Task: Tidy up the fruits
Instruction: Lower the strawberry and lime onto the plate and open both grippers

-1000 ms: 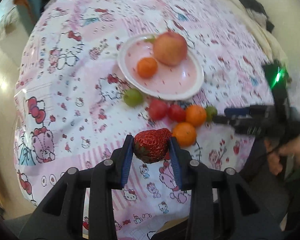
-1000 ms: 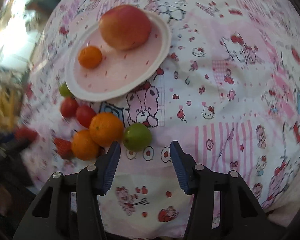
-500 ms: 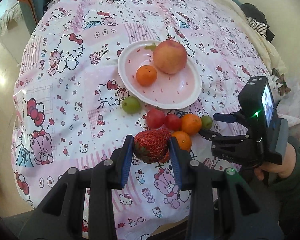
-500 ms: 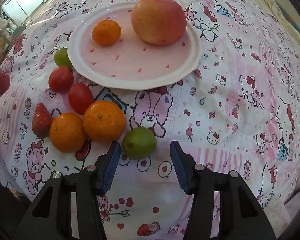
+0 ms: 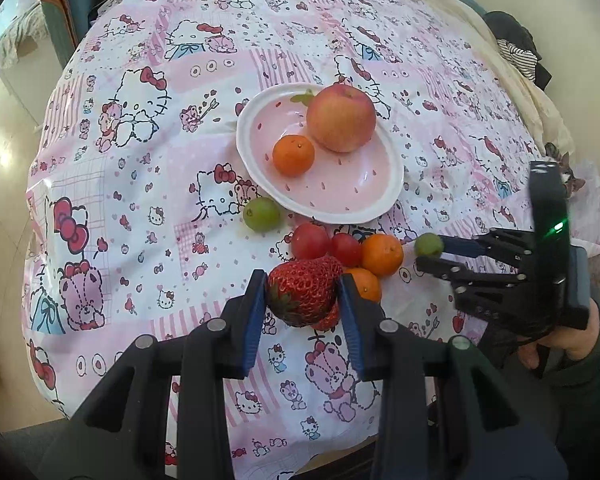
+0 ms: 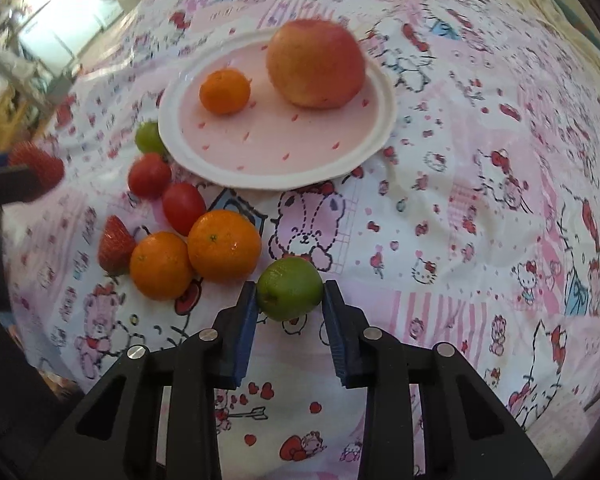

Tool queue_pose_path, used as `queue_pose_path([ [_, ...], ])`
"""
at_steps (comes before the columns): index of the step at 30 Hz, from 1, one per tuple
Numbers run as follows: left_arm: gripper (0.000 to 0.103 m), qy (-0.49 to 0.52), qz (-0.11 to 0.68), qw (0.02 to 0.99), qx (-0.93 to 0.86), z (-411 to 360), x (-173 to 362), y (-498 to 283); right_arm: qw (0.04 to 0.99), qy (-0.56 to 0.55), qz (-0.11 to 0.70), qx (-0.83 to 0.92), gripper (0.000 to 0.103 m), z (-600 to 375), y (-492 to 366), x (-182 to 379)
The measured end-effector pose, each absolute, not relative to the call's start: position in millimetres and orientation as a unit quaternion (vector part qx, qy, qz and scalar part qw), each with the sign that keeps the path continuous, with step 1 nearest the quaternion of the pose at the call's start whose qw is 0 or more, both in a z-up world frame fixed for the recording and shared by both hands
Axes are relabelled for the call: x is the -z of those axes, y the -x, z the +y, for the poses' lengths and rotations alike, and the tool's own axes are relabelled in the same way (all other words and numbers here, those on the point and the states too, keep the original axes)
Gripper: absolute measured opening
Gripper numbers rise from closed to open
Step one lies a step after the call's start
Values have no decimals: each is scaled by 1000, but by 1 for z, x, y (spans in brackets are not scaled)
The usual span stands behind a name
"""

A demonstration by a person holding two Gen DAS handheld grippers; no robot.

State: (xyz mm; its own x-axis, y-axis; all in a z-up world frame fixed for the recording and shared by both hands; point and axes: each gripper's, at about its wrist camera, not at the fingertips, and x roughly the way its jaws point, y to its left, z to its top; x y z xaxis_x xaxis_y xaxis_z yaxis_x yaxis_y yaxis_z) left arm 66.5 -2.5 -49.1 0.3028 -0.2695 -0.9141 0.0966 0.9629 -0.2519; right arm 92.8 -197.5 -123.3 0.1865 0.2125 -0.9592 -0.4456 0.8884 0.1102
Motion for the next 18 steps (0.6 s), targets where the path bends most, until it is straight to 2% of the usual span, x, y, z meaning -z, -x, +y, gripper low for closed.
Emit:
queue_pose_path([
  [9,32,87,569,813,95,5,41,-81,803,-62,543,-238,34,-238,-111,67],
  [18,32,87,554,826,53,18,32,-143,811,-96,524,-242,34,-234,-169,34],
])
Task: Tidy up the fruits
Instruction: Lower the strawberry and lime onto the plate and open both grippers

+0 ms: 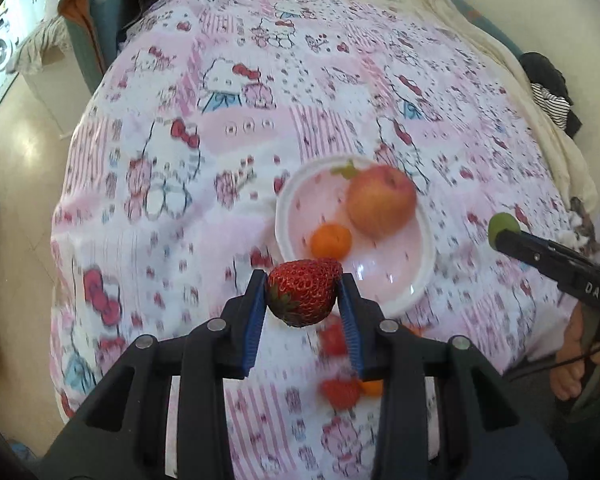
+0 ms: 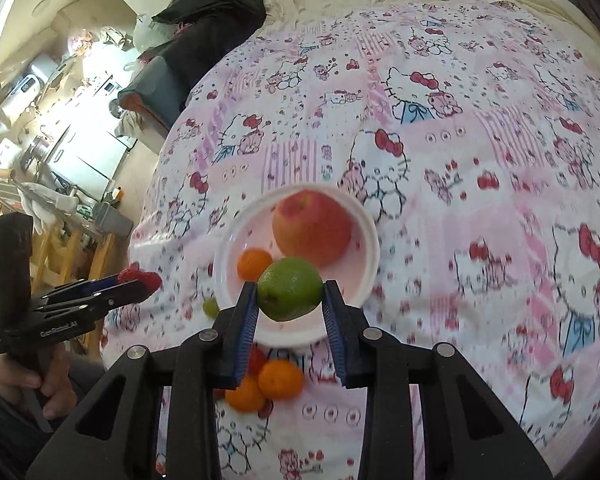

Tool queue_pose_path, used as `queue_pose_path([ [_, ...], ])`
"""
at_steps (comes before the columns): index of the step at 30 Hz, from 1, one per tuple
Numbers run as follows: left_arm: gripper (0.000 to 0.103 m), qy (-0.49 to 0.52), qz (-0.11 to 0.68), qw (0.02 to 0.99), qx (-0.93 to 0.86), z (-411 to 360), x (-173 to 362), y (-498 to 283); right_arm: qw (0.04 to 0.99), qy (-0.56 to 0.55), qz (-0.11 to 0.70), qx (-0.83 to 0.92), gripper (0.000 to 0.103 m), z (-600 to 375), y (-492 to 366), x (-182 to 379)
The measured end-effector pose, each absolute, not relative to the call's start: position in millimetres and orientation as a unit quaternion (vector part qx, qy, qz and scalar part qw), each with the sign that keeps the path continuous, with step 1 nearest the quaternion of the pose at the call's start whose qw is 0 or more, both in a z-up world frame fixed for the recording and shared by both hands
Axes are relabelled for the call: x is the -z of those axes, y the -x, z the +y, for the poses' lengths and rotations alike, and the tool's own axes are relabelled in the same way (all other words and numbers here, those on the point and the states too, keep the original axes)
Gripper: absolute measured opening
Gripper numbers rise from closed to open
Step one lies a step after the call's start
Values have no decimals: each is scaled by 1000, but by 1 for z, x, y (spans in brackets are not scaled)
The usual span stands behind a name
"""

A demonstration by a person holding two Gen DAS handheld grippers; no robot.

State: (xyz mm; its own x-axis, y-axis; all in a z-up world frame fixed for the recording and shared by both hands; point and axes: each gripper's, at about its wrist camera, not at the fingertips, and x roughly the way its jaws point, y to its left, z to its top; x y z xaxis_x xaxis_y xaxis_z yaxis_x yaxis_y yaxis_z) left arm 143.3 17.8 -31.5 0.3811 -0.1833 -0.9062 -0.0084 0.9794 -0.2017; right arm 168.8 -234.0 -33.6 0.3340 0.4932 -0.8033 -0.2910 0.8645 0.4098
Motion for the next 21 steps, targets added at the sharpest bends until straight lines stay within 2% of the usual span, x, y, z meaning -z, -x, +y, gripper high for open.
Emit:
queue_pose_path([
  [7,32,129,567,810,72,22,76,-209,785,-67,562,-250,34,-215,-203,76],
  [21,32,128,597,787,82,-2,122,-245,741,-57,633,-216,34,-193,-223,139],
])
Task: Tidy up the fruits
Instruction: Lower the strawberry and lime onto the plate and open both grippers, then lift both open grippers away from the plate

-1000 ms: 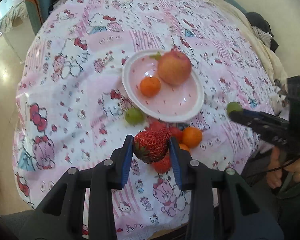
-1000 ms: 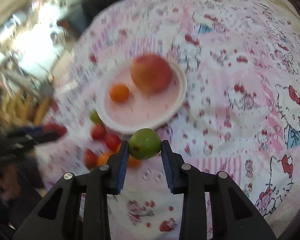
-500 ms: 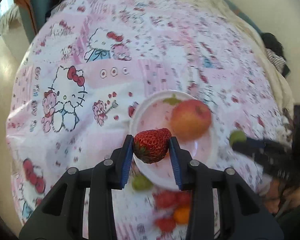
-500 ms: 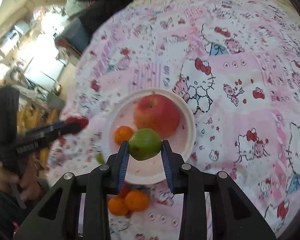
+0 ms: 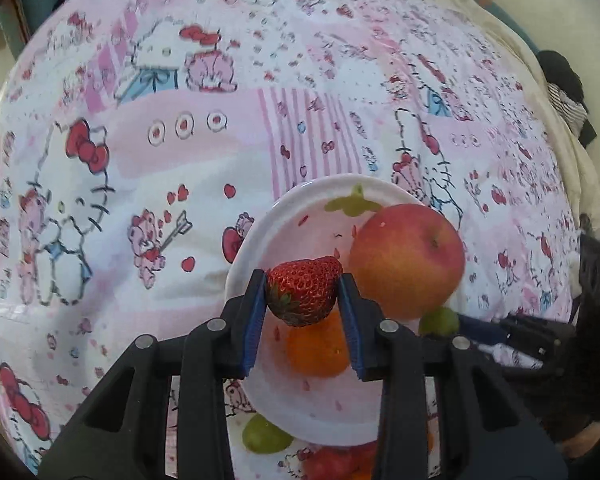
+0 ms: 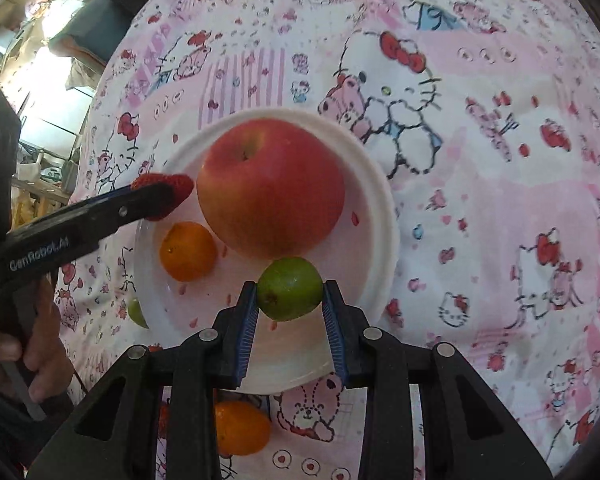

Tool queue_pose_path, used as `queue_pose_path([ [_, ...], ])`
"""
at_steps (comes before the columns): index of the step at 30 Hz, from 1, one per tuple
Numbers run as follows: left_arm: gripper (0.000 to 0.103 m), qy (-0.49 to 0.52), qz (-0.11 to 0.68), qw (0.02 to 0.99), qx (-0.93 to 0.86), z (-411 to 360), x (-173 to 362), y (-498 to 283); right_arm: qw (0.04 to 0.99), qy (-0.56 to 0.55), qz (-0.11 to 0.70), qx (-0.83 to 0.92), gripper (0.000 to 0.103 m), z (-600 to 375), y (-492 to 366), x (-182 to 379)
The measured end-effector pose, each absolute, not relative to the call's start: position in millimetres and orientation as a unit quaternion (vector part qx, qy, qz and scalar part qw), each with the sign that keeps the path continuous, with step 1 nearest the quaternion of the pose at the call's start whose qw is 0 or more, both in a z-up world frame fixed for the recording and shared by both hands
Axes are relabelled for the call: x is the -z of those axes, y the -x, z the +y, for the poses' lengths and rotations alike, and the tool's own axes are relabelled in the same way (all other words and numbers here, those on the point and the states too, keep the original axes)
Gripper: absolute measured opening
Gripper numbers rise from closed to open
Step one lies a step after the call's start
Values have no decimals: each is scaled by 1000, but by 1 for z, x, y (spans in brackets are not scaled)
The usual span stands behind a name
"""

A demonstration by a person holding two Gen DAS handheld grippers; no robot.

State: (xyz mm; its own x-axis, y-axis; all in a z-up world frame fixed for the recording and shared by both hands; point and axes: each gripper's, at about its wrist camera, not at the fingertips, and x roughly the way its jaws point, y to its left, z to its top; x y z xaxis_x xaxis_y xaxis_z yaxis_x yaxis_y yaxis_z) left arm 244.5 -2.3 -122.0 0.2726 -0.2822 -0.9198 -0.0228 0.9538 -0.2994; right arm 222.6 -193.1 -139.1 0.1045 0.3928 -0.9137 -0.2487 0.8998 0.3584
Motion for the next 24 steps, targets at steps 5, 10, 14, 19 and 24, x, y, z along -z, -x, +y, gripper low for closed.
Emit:
queue_pose_path([
  [5,32,112,603,786,81,-9,129,-246,734,-51,641,-218,34,-189,-226,144],
  [10,32,114,606,783,79,-10,132,-246,726,-62,651,-215,37,-191,-227,148],
  [14,32,111,609,781,80,-11,132,-247,724,-85,648,-220,60,-197,-229,143],
  [19,66,121,604,783,86,-12,125,-244,742,-106,623,-222,75,-209,-230,122],
  [24,68,108,585,798,95,-16,111,-242,756,-140,608,-197,75,-232,-236,112],
])
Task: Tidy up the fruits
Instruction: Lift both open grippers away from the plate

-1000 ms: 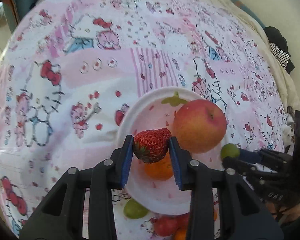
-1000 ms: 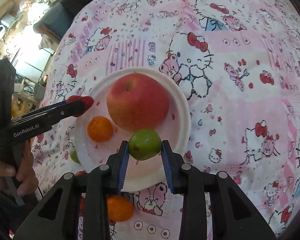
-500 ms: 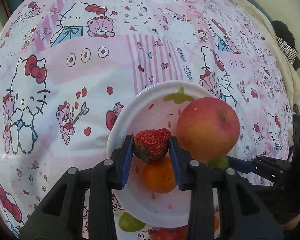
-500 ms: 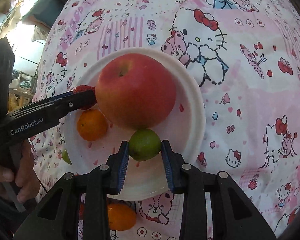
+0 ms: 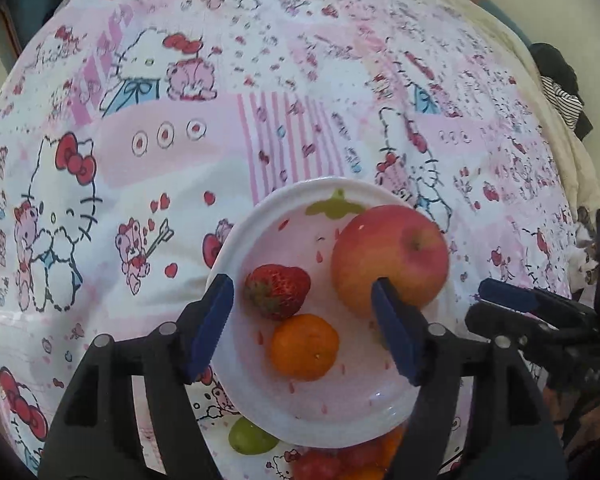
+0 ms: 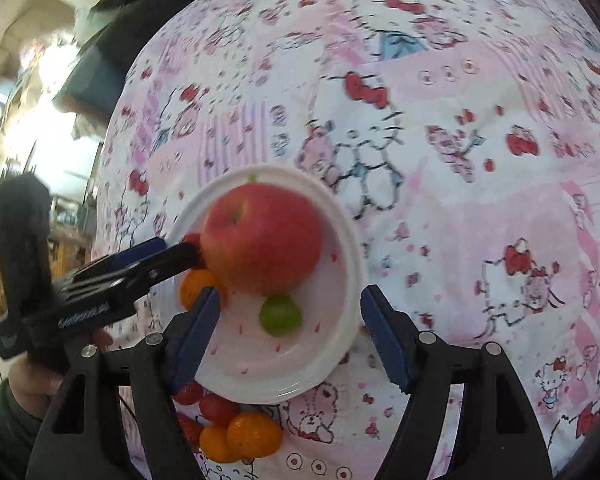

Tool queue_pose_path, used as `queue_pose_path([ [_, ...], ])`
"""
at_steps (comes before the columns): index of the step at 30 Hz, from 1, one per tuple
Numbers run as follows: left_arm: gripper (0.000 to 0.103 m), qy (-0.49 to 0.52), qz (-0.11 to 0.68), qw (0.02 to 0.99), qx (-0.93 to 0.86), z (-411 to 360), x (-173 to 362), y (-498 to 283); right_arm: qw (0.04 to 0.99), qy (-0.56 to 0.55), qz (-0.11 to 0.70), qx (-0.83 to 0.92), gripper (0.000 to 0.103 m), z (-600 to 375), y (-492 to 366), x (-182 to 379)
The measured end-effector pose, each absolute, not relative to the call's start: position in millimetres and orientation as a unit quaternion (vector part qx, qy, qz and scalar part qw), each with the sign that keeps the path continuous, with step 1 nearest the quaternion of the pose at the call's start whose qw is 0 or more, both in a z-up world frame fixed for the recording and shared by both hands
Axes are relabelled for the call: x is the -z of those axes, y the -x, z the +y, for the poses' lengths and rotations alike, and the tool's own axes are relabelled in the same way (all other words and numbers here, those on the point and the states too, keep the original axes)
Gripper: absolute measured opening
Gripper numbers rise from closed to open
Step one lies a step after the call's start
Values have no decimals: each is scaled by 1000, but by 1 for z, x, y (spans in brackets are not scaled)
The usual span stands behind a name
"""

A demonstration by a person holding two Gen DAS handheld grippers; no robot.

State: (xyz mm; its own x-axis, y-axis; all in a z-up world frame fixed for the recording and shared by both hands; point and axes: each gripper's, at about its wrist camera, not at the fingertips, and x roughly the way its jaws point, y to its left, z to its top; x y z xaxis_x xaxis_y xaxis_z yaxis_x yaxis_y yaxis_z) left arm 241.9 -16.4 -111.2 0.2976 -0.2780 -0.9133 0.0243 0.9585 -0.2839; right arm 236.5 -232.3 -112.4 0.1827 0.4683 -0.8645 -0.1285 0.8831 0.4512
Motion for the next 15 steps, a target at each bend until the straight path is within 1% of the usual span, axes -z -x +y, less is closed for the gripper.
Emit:
queue_pose_path([
  [10,68,114,569,810,82,-6,97,-237,762,-139,602,-193,75,-240,-237,108],
  [15,68,113,550,825,62,6,79,-220,775,-143,584,-193,75,-242,-229,93],
])
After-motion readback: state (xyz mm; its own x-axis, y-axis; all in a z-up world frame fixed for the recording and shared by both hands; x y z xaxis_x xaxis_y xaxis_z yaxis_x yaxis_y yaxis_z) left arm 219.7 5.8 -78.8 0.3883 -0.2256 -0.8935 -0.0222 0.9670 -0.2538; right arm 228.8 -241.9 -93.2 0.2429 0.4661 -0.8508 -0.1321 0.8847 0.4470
